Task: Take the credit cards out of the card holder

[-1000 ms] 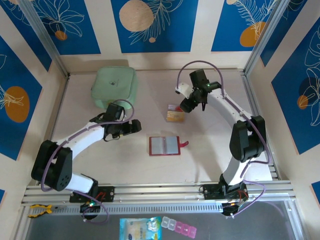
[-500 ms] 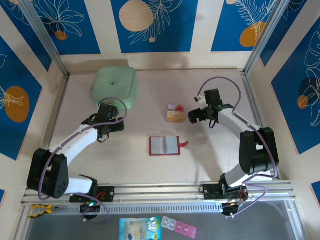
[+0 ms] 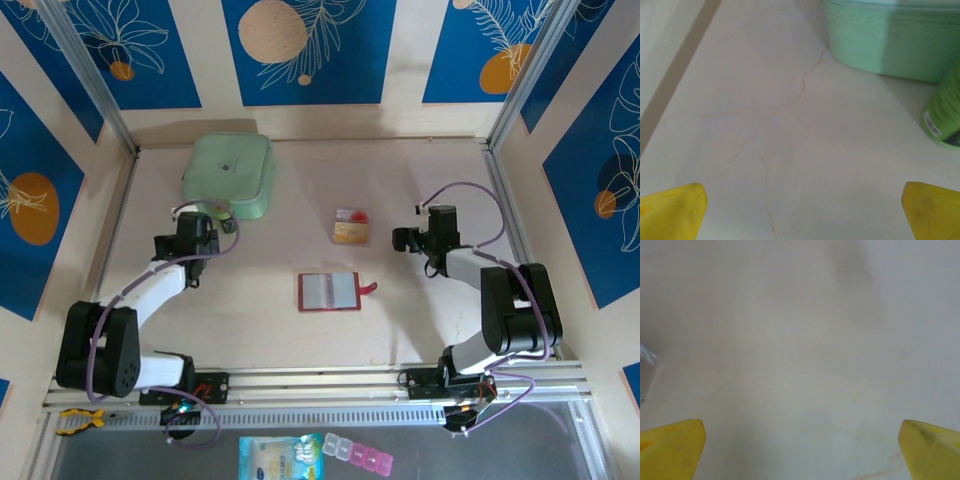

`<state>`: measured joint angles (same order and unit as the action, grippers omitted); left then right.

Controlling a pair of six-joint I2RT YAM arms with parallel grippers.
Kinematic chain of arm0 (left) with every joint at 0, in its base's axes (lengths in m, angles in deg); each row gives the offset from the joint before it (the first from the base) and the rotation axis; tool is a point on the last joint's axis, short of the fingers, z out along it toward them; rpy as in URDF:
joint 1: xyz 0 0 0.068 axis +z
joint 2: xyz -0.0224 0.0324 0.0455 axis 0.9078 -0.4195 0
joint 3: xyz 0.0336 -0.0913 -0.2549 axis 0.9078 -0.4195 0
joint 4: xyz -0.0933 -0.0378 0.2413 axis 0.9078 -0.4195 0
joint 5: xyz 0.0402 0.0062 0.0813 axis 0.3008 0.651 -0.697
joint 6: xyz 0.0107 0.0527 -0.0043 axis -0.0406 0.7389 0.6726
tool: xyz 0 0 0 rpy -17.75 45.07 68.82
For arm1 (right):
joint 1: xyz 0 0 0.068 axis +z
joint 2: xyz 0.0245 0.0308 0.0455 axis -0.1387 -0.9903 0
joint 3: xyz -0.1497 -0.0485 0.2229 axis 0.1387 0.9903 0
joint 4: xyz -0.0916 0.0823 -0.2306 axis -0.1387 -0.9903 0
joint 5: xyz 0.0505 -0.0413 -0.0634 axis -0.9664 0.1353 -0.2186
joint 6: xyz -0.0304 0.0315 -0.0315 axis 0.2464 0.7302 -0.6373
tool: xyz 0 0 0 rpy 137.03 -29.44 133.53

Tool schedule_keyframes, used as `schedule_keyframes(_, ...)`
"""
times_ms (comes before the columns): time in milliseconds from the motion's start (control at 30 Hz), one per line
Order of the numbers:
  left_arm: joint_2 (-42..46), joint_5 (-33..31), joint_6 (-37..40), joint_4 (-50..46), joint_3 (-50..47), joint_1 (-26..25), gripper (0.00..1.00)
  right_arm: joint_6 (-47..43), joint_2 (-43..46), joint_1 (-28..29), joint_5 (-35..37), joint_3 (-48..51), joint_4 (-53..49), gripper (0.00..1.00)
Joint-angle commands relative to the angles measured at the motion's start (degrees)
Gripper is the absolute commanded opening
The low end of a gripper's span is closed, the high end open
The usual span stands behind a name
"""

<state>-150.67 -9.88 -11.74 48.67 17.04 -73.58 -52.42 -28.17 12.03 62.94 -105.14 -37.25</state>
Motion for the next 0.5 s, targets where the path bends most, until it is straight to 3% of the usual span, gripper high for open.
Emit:
schedule_keyframes(0,-1.42,2.74,5.23,15.61,-4.63,2.44,0.99,1.32,2.07,-1.31,-3.13,2.4,13.54,0.99)
schedule_keyframes(100,-2.6,6.31,6.59,27.17,-9.03,4.11,0.99,1.63,1.33,-2.53,-5.21,4.46,19.2,0.99)
schedule_keyframes(200,-3.62,10.61,7.44,32.96,-10.23,5.49,0.99,2.42,-0.26,-3.93,-8.01,5.75,22.57,0.99)
schedule_keyframes(400,-7.08,21.69,5.58,31.22,-6.81,8.67,0.99,1.49,-1.16,-4.48,-11.9,10.41,31.0,0.99)
schedule_keyframes(467,-8.29,26.0,5.51,39.02,-9.61,8.73,0.99,1.59,-1.29,-4.59,-11.93,11.0,32.36,0.99)
